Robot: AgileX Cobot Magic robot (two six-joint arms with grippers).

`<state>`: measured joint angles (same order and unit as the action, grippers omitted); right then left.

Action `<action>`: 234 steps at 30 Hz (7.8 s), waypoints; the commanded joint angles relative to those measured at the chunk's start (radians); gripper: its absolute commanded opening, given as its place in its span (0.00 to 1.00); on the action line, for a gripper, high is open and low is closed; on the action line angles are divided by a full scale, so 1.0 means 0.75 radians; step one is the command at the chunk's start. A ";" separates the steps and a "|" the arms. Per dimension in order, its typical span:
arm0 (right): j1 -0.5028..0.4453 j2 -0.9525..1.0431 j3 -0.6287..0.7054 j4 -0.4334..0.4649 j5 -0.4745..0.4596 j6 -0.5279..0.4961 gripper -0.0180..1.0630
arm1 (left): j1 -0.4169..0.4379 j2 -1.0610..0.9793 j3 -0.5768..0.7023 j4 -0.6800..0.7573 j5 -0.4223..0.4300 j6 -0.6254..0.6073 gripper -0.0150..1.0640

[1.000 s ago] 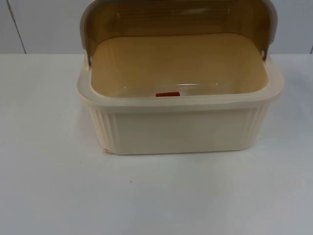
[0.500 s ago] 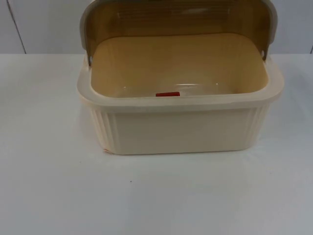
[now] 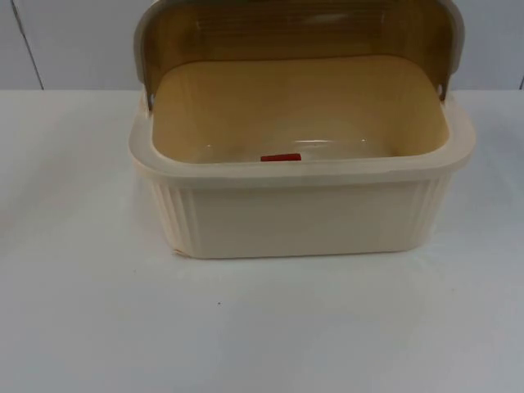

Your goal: Open the box lid with the left hand, place the block into the box with the right hand, then close the box lid with the left hand.

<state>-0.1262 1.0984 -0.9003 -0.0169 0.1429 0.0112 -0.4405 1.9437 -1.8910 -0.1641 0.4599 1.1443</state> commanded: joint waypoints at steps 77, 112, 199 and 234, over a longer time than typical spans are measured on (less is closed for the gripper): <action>0.040 -0.012 0.002 0.000 -0.001 -0.002 0.96 | -0.187 -0.065 0.679 -0.132 0.033 -0.327 0.01; 0.040 -0.012 0.002 0.000 -0.014 -0.002 0.96 | -0.248 -0.423 0.681 -0.167 0.133 -0.382 0.01; 0.040 -0.012 0.002 0.003 -0.026 0.040 0.96 | 0.489 -0.703 0.813 0.309 0.108 -1.513 0.99; 0.040 -0.535 -0.082 -0.052 0.991 0.035 0.96 | 0.495 -1.380 1.232 0.335 0.236 -1.537 0.99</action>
<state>-0.1015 0.7514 -0.9545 -0.0328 0.8304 0.0268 -0.0681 0.9731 -1.0430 0.0861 0.6182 0.0000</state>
